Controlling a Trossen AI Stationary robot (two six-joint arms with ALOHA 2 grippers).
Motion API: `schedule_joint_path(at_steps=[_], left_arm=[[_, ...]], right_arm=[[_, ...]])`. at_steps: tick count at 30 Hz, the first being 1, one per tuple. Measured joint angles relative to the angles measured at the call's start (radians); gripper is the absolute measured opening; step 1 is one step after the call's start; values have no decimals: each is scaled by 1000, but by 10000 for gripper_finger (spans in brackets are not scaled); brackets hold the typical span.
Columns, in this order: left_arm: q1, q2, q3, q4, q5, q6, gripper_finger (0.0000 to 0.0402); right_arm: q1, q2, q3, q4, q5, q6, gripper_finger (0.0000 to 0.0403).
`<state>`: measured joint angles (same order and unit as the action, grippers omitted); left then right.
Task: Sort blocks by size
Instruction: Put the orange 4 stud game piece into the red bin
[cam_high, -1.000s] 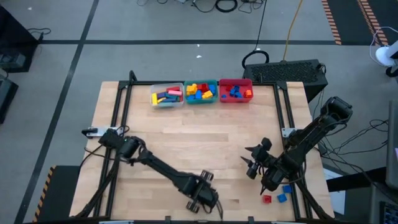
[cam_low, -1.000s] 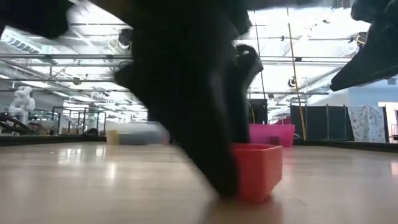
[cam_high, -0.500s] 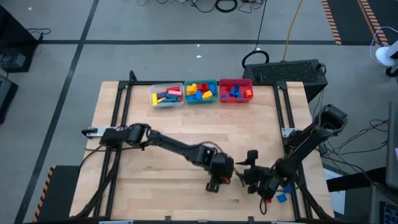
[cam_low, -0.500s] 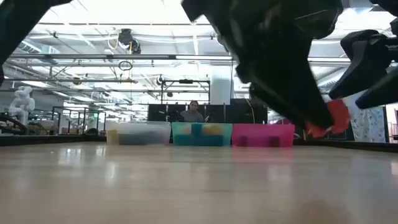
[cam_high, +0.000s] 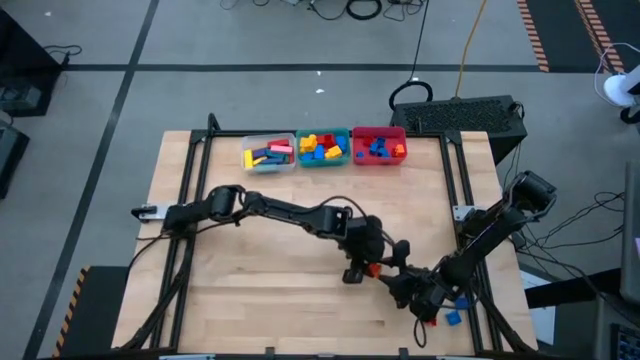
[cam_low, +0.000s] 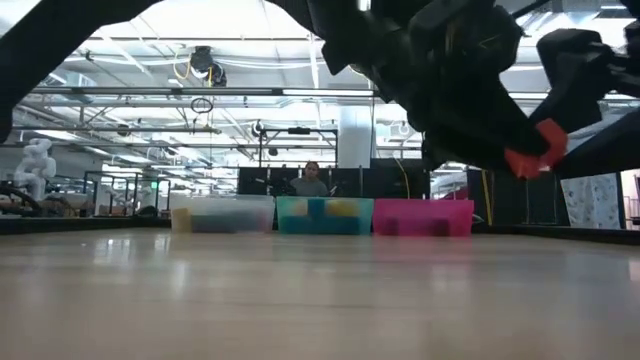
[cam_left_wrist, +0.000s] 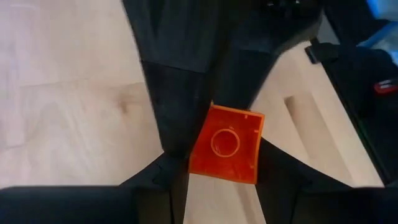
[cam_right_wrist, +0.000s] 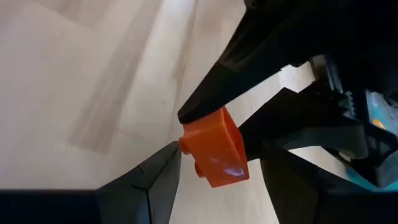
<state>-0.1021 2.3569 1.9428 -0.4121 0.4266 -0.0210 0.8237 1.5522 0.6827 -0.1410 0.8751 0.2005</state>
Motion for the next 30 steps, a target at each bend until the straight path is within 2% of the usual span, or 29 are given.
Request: schedule_joint_path(at_steps=[5,10,13,16,19,23,27,30], left_arm=[[33,2,-2,32,69,-1,142],[61,2,-2,76,78,0,142],[72,-1,2,83,80,-1,142],[72,0,0,85,80,-25,143],[76,0,0,86,88,-26,161],[76,0,0,86,101,-24,164],[76,0,0,78,101,-23,156],[76,0,0,73,104,-25,162]], right_arm=[[-14,-1,-1,-10,20,-18,203],[-17,0,-1,5,88,-31,192],[-21,-1,2,6,111,-45,161],[-27,0,1,3,90,-50,115],[-31,0,1,-6,95,-53,78],[-31,0,2,-23,95,-45,78],[-33,0,2,-40,95,-32,108],[-33,0,2,-44,90,-29,108]])
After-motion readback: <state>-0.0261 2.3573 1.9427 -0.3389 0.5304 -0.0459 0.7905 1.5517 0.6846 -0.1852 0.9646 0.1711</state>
